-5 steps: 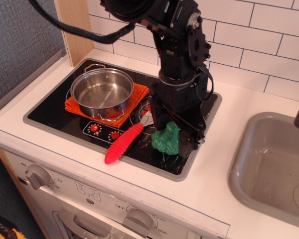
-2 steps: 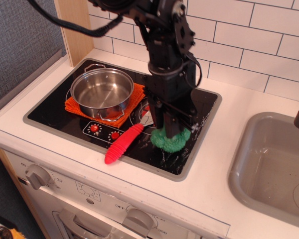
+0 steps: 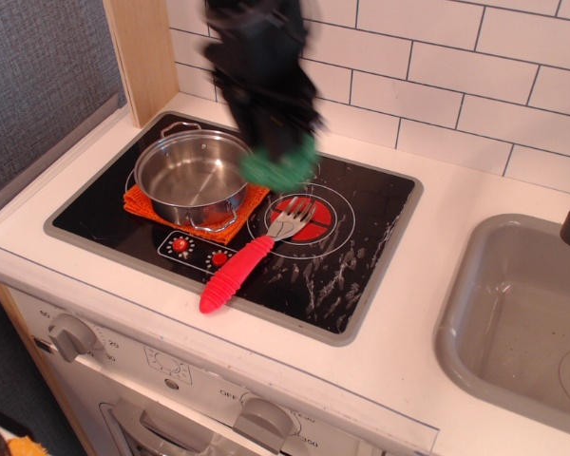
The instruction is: Move the broccoli to the lower left of cooktop
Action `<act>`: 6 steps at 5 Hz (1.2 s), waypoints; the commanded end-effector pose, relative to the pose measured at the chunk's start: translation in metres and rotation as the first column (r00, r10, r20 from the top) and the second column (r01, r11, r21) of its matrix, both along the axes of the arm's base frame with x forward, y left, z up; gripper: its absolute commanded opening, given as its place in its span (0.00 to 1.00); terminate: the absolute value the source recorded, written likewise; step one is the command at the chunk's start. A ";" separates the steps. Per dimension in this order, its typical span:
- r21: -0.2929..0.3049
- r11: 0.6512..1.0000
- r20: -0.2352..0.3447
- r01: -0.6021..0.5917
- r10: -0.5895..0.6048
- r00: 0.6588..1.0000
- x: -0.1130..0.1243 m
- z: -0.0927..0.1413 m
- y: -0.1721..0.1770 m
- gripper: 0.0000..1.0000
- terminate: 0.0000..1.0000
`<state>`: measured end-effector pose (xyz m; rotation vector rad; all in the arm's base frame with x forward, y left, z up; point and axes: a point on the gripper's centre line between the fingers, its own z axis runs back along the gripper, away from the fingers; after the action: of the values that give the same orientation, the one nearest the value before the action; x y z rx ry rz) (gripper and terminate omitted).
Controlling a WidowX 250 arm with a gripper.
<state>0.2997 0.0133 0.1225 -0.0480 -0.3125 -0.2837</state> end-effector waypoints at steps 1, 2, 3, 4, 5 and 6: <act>0.097 0.927 0.008 -0.362 0.363 0.932 -0.039 0.007 0.087 0.00 0.00; 0.097 0.896 -0.032 -0.433 0.438 0.899 -0.050 -0.009 0.134 0.00 0.00; 0.101 0.883 -0.056 -0.459 0.466 0.883 -0.049 -0.020 0.165 0.00 0.00; 0.103 0.873 -0.077 -0.477 0.485 0.871 -0.047 -0.034 0.173 0.00 0.00; 0.088 0.881 -0.110 -0.466 0.473 0.874 -0.043 -0.049 0.170 0.00 0.00; 0.104 0.887 -0.134 -0.450 0.461 0.877 -0.040 -0.062 0.165 0.00 0.00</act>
<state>0.2695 0.1821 0.0458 0.0499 -0.1200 0.1855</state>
